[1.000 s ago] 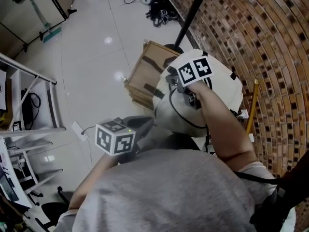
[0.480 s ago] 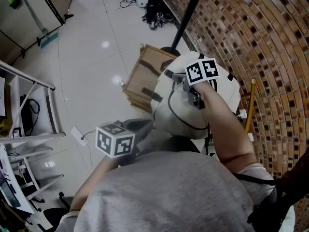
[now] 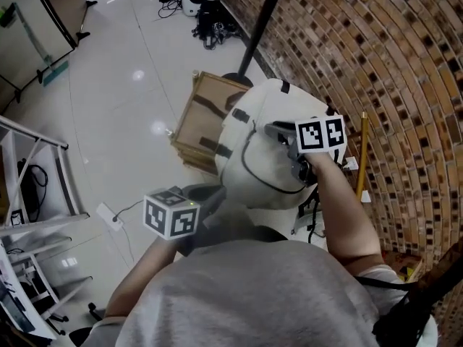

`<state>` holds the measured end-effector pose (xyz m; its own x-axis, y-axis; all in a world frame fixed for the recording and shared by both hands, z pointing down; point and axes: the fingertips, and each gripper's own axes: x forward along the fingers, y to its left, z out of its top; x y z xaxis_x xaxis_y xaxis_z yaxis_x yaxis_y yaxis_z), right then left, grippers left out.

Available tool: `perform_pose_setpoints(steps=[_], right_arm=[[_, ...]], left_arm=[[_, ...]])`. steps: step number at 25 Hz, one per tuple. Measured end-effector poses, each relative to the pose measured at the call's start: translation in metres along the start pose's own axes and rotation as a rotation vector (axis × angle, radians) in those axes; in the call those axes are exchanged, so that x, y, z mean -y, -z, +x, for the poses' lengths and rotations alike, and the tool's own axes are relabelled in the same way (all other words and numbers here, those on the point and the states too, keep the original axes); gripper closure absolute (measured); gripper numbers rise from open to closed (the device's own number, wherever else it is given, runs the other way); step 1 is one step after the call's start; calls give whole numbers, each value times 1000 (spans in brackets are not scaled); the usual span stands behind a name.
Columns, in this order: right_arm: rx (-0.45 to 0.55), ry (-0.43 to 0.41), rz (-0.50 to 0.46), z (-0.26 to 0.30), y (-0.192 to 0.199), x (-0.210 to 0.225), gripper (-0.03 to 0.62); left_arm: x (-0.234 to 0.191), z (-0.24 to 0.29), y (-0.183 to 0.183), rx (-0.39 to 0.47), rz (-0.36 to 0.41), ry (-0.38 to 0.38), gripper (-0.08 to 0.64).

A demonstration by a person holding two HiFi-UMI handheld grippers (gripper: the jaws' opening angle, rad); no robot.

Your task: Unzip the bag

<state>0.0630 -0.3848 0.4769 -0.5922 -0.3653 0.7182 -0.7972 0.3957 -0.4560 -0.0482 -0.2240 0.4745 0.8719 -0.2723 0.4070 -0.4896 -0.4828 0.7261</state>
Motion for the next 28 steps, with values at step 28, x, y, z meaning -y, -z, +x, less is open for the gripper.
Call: perform_pose_setpoints(steps=[28], right_arm=[[29, -204, 97, -203, 541, -228, 592]], left_arm=[[250, -51, 379, -159, 175, 21, 558]])
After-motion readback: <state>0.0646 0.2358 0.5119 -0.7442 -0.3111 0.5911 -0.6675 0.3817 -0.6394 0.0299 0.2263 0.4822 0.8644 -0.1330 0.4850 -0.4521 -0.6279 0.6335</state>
